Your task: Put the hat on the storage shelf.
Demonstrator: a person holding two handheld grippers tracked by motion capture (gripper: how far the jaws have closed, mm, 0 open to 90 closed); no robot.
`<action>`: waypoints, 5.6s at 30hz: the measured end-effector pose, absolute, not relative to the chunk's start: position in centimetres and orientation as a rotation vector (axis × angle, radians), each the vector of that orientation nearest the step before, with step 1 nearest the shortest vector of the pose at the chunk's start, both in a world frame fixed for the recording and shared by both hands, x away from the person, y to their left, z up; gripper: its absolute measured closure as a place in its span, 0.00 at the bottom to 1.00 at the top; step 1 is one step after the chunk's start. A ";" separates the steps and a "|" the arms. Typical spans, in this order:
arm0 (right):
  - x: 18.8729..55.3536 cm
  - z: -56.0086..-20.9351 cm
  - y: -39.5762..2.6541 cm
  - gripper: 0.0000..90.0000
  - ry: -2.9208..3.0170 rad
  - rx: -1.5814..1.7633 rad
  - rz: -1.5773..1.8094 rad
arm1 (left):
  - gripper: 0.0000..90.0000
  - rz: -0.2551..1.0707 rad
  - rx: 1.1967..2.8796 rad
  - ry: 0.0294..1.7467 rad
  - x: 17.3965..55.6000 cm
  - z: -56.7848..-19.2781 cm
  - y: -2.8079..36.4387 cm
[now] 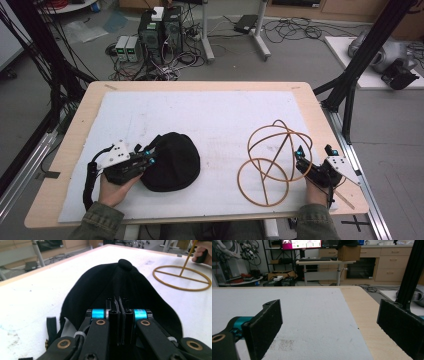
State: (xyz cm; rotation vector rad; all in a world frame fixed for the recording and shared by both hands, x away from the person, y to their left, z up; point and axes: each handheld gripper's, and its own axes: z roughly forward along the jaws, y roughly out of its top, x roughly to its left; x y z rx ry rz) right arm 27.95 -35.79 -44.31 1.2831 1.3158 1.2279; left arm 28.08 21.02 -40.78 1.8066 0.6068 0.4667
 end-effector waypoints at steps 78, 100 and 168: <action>28.1 -44.2 -35.3 0.06 1.332 1.256 1.260 | 0.97 0.480 1.247 0.169 27.5 -26.1 10.8; 28.2 -44.1 -35.2 0.06 1.338 1.245 1.260 | 0.97 0.366 1.242 0.120 29.0 -27.3 4.6; 28.0 -44.2 -35.1 0.06 1.344 1.239 1.263 | 0.66 0.064 1.540 0.070 33.0 -28.5 -3.4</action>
